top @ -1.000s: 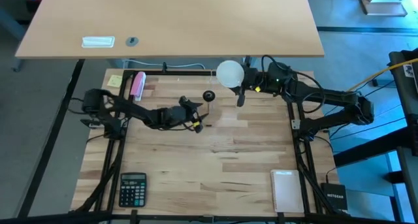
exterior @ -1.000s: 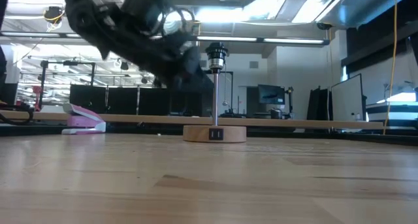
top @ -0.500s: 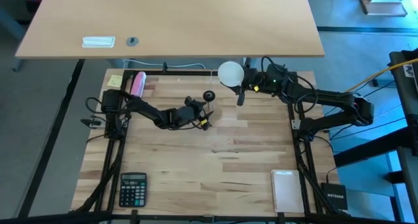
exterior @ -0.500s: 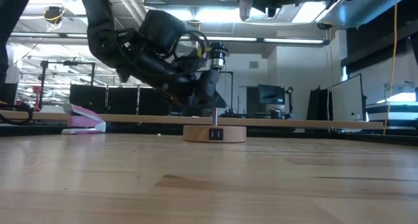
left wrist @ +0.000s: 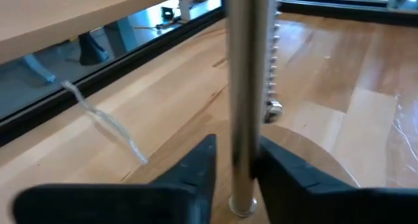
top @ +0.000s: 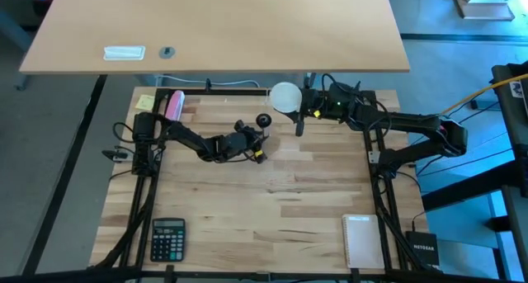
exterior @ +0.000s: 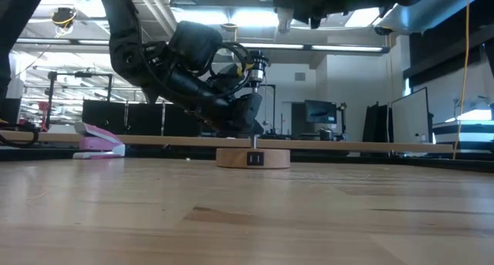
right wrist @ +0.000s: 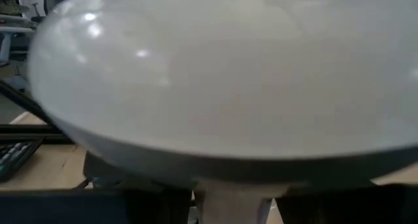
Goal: Screw lightbulb
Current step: Insert the white lightbulb into the brown lamp
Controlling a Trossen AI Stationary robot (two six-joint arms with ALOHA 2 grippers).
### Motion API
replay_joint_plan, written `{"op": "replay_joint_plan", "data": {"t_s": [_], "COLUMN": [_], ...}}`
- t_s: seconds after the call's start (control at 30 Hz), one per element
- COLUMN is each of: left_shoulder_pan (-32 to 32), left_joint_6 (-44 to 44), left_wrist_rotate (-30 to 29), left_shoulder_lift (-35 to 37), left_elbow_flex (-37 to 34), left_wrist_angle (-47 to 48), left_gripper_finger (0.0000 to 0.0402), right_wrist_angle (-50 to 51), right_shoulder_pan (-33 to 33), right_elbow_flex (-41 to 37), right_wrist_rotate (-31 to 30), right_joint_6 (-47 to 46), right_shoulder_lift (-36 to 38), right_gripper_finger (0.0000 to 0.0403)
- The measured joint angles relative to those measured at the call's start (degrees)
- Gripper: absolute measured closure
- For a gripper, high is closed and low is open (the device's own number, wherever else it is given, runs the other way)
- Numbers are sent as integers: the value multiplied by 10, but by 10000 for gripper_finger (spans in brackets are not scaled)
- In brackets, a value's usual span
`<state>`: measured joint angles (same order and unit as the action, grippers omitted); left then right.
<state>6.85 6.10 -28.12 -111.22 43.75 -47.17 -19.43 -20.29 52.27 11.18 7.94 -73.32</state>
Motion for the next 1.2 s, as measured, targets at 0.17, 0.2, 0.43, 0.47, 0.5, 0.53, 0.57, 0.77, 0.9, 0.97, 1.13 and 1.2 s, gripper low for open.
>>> {"op": "replay_joint_plan", "data": {"t_s": [0.17,0.2,0.43,0.47,0.5,0.53,0.57,0.77,0.9,0.97,1.13,1.2], "left_shoulder_pan": [1,1,-3,-3,-3,-3,-3,4,4,4,5,5], "left_joint_6": [-43,-51,-98,-98,-97,-96,-98,-87,-81,-81,-78,-81], "left_wrist_rotate": [36,49,216,245,270,301,337,510,518,518,515,515], "left_shoulder_lift": [5,11,101,113,125,133,139,157,156,156,156,156], "left_elbow_flex": [1,1,0,0,0,-1,-1,12,12,12,12,12], "left_wrist_angle": [-4,2,112,125,141,151,153,150,158,159,162,161], "left_gripper_finger": [374,374,374,374,374,374,374,374,374,374,374,374], "right_wrist_angle": [-1,0,94,111,123,128,126,100,53,34,8,0], "right_shoulder_pan": [0,0,0,0,0,0,0,31,58,65,68,68], "right_elbow_flex": [0,1,74,84,92,97,101,103,104,104,104,104], "right_wrist_rotate": [24,34,164,179,196,215,234,285,288,289,286,285], "right_joint_6": [-1,-3,-25,-27,-33,-41,-51,-89,-95,-105,-123,-127], "right_shoulder_lift": [-5,-5,1,1,0,0,0,-20,-45,-59,-83,-86], "right_gripper_finger": [236,236,236,236,236,236,236,236,236,236,236,236]}}
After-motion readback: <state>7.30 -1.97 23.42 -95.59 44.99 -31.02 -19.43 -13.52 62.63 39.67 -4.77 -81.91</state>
